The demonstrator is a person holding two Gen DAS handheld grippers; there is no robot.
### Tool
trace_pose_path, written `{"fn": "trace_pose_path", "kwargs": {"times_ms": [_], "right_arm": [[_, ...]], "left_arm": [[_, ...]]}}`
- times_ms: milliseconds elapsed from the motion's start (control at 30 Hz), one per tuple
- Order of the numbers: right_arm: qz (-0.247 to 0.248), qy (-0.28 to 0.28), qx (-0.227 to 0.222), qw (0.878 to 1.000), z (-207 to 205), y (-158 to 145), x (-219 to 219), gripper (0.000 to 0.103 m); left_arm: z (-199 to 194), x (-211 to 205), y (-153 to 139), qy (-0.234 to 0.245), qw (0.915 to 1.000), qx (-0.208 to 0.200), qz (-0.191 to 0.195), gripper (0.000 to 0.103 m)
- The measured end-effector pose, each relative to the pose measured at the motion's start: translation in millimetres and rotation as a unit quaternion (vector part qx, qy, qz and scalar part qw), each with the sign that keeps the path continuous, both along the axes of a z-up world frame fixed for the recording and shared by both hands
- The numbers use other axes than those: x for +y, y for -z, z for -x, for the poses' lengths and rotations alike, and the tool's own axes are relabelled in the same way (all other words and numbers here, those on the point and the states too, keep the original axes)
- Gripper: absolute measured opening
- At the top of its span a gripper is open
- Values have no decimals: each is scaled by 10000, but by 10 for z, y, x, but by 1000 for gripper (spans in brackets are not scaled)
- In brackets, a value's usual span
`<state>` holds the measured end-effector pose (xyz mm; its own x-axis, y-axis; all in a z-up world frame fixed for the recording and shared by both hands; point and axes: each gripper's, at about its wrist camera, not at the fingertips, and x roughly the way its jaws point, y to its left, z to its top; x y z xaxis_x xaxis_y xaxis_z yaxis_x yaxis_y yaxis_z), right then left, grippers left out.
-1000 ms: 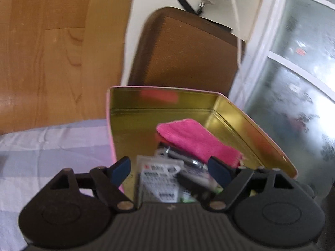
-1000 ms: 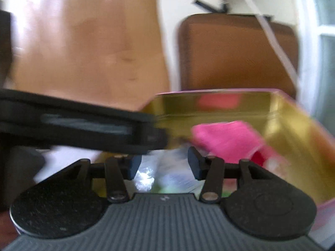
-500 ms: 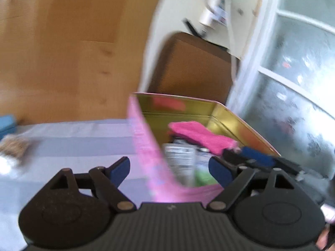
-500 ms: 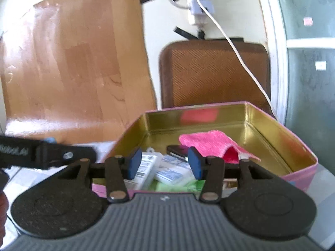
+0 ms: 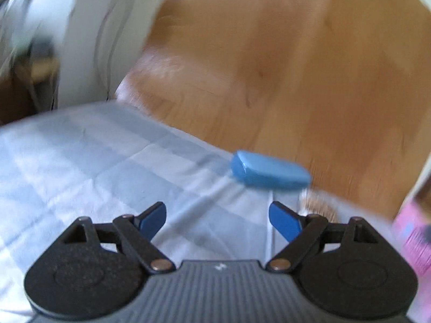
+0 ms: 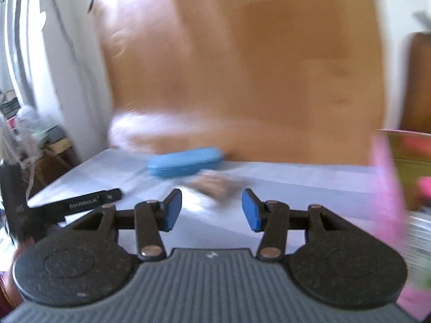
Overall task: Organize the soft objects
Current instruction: 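Grasp the blue pencil case with the right gripper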
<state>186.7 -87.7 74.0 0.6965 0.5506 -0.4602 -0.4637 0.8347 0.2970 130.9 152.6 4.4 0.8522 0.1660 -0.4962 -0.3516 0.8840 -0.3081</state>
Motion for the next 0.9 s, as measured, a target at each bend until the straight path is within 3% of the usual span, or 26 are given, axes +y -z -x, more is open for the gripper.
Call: {"fn": "trace_pose_path", "kwargs": {"times_ms": [33,167,233,333,500,567,633,733,833,900], "right_arm": [[3,-109,105,9999,-134,-4,201,52],[5,-70,644,9979,-735,26,983,52],[54,124,847,9963,-1012,52,1297,53],[563,295,718,9954,-1344,52,1685,56],[1349,147,1017,9855,-1788,171,2068,57],[1681,22,1048,9802,-1860,271,2209,58],[2092,-142,789,9746,-1850,326,2349,58],[2669,-588,661,9597,-1772,385,2439,57],[2957,-1076,637,9470,-1623,435,2332,56],[2848,-1330,455,9482,-1441,410,2144,56]], "left_arm": [[26,83,7,-71,9997,-128,193,90],[43,221,-48,-627,9978,-157,128,91],[73,338,-42,-705,9964,-170,438,91],[186,491,-45,-869,9932,-269,729,91],[224,582,-11,-849,9890,-371,1151,91],[245,596,-13,-885,9874,-437,1238,91],[281,631,-2,-1003,9852,-519,1289,92],[298,666,9,-1063,9836,-527,1357,92],[280,662,13,-999,9838,-490,1406,92],[275,666,11,-1008,9839,-498,1386,92]]}}
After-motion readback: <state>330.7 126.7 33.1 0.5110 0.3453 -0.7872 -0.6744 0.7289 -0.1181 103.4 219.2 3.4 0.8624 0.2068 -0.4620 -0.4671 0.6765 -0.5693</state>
